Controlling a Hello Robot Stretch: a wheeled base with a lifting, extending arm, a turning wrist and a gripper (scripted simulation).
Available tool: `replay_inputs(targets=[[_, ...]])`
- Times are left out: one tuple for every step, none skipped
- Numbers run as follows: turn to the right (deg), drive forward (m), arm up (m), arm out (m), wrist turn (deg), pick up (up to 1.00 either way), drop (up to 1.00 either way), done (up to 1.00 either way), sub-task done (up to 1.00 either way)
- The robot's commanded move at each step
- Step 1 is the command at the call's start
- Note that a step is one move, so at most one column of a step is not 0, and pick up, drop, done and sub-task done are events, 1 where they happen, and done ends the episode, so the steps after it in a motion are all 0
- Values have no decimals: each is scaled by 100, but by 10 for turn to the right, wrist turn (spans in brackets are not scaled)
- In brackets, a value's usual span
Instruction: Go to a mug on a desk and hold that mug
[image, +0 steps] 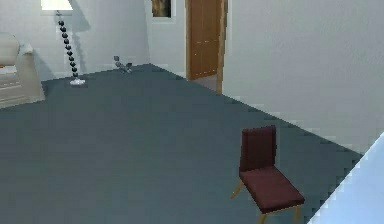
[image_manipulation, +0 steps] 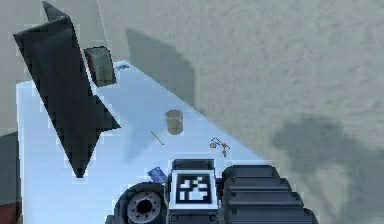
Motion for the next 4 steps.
replay_inputs(targets=[[0, 0, 0, 48, 0, 0, 0, 0, 0], [0, 0, 0, 0, 450, 0, 0, 0, 0], [0, 0, 0, 0, 450, 0, 0, 0, 0], [0, 0, 0, 0, 450, 0, 0, 0, 0]])
